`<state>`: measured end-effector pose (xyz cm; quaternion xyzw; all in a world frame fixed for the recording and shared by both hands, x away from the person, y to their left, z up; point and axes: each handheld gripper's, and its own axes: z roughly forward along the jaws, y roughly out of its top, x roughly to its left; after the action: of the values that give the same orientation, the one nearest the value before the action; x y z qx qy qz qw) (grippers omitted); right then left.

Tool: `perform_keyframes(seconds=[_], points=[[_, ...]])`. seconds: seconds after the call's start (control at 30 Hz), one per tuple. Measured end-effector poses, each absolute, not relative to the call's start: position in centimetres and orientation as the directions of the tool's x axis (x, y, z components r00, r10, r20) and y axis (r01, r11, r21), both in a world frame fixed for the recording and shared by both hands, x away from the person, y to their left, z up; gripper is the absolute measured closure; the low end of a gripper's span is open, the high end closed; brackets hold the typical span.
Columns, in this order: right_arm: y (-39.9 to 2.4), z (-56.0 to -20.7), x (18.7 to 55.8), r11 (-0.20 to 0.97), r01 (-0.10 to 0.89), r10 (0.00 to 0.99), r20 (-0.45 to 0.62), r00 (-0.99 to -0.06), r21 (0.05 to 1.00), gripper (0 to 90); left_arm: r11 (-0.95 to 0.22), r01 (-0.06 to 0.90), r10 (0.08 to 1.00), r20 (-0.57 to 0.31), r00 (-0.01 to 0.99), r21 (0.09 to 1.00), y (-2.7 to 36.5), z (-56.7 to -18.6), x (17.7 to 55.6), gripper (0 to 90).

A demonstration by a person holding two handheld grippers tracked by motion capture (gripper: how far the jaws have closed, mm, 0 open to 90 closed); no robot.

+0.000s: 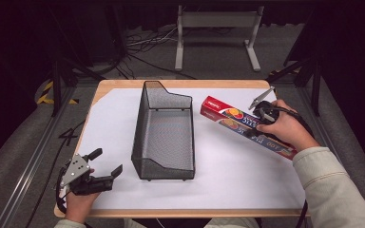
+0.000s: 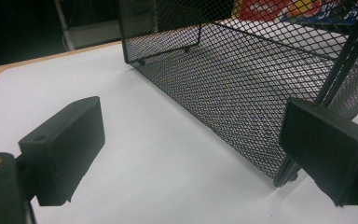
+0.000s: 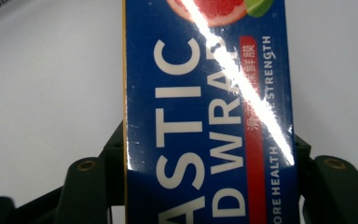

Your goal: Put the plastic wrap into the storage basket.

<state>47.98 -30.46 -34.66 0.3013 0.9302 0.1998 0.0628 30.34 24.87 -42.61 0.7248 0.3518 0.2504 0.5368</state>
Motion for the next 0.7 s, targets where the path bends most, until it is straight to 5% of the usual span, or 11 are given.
perform_keyframes(seconds=[0.7], points=[[-28.1,-30.0,45.3,0.503,0.747,0.815,0.048,-0.577,0.434,40.7,-0.175,0.242,0.781,-0.015,0.624,0.954,24.8,-42.5,30.3,7.8]])
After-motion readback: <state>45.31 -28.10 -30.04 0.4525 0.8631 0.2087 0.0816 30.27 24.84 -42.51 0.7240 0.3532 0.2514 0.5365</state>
